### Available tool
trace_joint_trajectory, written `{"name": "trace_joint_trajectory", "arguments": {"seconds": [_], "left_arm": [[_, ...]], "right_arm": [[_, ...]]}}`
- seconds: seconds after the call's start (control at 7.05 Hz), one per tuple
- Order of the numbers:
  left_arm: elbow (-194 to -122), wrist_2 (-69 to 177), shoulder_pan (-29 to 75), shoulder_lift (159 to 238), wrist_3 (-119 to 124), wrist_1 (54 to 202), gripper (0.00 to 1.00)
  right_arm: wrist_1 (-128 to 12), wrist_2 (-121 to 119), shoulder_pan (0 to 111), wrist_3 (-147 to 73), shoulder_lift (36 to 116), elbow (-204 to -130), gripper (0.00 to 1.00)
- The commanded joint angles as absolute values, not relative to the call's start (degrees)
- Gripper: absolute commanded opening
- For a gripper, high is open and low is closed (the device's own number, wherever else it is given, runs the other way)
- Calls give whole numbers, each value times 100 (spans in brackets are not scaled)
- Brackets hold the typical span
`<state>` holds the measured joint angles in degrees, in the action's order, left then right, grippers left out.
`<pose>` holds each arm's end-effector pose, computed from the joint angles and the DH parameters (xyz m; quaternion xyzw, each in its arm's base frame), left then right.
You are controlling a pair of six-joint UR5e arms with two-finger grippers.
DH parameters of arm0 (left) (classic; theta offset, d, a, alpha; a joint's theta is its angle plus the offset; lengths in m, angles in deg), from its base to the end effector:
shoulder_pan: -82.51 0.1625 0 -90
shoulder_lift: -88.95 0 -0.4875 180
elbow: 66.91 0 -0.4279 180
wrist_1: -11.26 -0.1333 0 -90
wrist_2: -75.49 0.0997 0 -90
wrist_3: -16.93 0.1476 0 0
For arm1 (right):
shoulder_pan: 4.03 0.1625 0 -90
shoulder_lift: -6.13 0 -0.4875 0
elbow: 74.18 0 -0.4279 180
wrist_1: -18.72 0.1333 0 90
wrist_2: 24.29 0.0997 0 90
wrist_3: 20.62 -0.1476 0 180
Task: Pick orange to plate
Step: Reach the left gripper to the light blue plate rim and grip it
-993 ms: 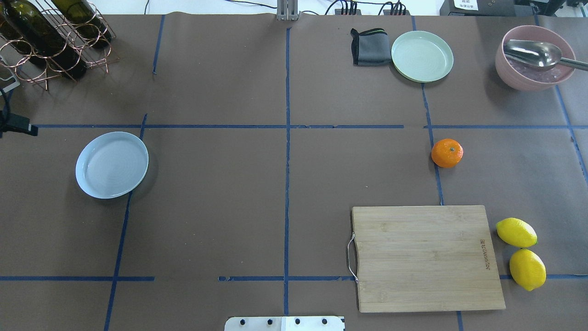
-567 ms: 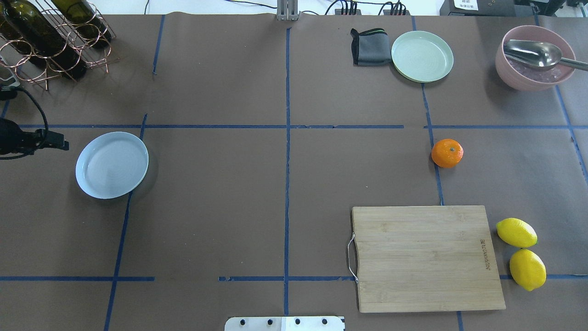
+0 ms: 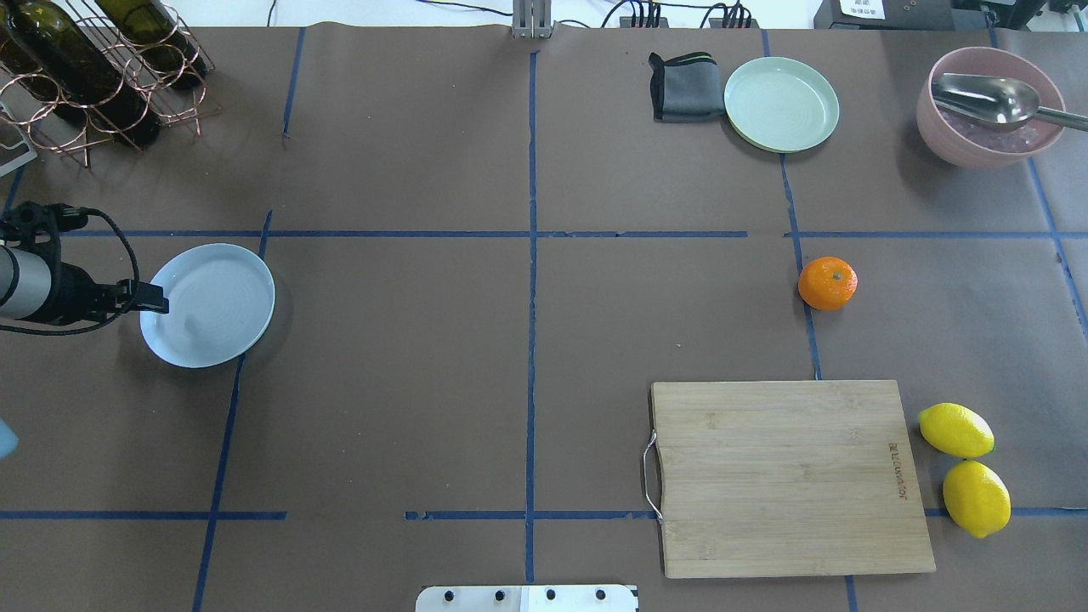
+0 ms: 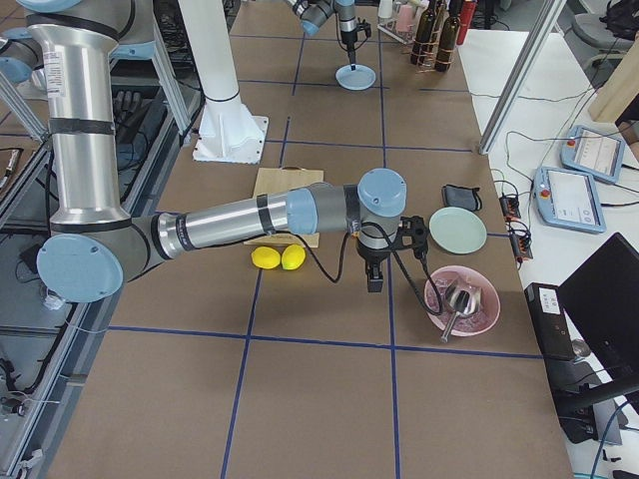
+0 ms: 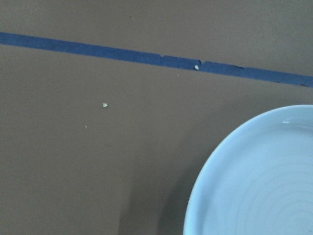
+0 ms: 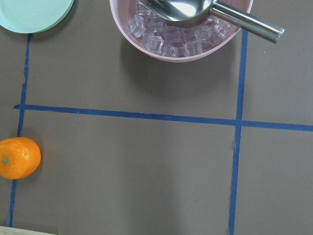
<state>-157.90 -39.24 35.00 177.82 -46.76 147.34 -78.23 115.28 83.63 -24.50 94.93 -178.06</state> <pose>0.3417 -0.4789 0.6725 0.0713 0.4232 -0.0833 0.8994 -0.0009 -0.5360 0.6192 0.0416 -0.4210 -0.0175 0.9059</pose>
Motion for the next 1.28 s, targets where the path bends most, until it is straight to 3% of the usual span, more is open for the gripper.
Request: {"name": "trace_joint_trajectory", "arguments": {"seconds": [0.0,0.28,0.43,0.57,0.85,1.13], "left_arm": [[-15787,-3912,3558,17807,-4662,14740,67],[-15840,-3912,3558,17798,-4618,14731,23],[-15883,-3912,3532,17781,-4592,14731,6],[-15997,-3947,3514,17746,-4583,14731,0],[-16313,-4348,3409,17719,-4339,14653,0],[-16349,-5786,2087,17929,-3813,13982,0]], "right_arm": [[-7823,11528,8359,-2466,9490,-17806,100],[-7823,11528,8351,-2475,9481,-17806,100],[-7823,11528,8351,-2475,9481,-17798,100],[-7823,11528,8342,-2475,9481,-17806,100],[-7814,11528,8315,-2475,9473,-17806,100],[-7823,11536,8289,-2484,9377,-17798,100]]}}
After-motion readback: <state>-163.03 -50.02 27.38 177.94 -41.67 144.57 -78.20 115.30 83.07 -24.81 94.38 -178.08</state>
